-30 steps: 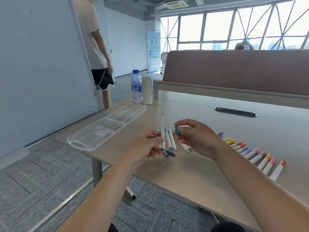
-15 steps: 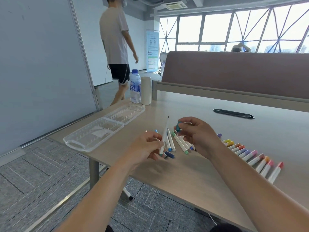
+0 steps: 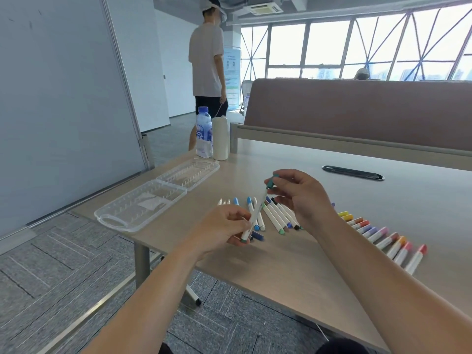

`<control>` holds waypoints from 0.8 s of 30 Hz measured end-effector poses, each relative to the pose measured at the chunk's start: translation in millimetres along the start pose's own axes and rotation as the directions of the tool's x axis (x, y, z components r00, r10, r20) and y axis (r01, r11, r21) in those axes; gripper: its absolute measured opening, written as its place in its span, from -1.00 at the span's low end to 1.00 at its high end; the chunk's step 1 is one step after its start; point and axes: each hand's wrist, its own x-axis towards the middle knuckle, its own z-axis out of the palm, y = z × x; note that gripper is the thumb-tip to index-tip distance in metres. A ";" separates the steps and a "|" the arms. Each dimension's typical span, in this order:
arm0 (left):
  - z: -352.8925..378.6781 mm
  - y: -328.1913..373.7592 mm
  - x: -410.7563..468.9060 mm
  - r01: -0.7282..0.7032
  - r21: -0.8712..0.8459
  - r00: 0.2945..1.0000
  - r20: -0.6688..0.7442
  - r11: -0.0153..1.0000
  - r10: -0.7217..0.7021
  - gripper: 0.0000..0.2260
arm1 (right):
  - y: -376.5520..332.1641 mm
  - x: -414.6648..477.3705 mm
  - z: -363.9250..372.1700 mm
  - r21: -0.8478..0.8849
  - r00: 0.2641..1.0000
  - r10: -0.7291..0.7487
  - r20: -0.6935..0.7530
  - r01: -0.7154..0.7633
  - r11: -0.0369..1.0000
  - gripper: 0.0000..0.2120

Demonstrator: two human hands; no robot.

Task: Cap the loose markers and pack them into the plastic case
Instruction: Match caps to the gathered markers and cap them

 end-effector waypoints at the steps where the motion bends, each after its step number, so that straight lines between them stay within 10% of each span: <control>1: 0.0 -0.4 0.0 -0.001 0.002 1.000 -0.002 1.000 0.001 -0.86 | -0.1 0.1 -0.3 0.007 1.000 -0.005 0.002 0.005 1.000 -0.87; 24: 10.5 -1.4 1.7 -0.033 -0.017 0.998 -0.062 0.999 0.032 -0.91 | 5.8 -4.1 1.7 -0.162 0.996 -0.079 0.039 0.085 0.983 -0.92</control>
